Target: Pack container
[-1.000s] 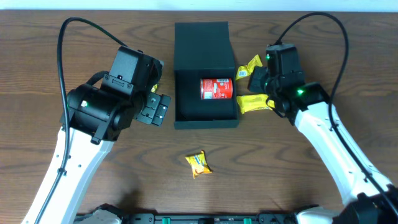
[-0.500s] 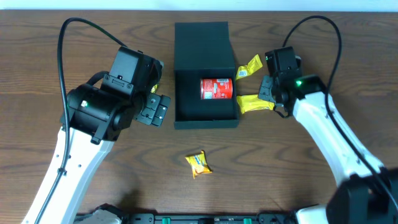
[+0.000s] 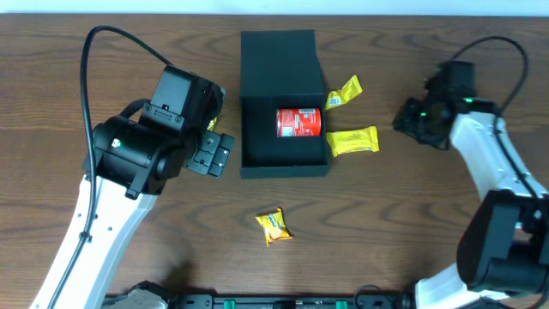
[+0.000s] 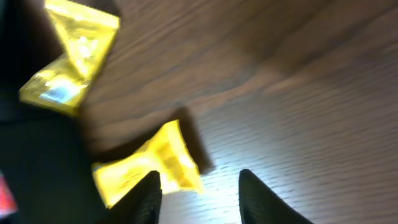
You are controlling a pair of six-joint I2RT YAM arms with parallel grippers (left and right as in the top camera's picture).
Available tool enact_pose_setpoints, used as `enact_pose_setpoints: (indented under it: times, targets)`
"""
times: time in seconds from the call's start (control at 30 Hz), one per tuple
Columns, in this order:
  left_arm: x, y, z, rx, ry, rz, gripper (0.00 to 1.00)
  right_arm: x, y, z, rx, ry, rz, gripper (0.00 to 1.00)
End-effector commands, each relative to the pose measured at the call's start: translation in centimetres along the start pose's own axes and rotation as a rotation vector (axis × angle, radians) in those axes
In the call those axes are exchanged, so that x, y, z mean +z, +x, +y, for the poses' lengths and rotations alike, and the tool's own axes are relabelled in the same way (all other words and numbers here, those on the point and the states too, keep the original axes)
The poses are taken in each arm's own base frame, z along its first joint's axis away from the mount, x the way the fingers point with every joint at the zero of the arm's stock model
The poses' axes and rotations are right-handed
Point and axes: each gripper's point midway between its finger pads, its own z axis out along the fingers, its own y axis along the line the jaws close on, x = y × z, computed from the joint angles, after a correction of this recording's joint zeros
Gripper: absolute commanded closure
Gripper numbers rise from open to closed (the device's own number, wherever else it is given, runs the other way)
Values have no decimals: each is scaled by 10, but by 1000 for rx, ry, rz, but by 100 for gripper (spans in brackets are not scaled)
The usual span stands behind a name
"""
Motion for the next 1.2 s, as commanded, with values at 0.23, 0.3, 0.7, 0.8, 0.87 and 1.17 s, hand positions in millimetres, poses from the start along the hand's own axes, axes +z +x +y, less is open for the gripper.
enact_pose_setpoints:
  times: [0.23,0.3,0.7,0.8,0.87,1.17]
  targets:
    - [-1,-11,3,5,-11,-37,5,5,32,21,-73,-379,206,68]
    - [-1,-11,3,5,-11,-37,5,16,33,20,-118,-383,209,69]
    - [-1,-11,3,5,-12,-38,4,56,35,6,-177,-375,231,68]
    - [-1,-11,3,5,-12,-38,4,59,34,3,-180,-360,227,68]
    - [-1,-11,3,5,-12,-38,5,59,34,3,-182,-361,224,69]
    - [-1,-11,3,5,-12,-38,4,63,34,2,-183,-361,226,74]
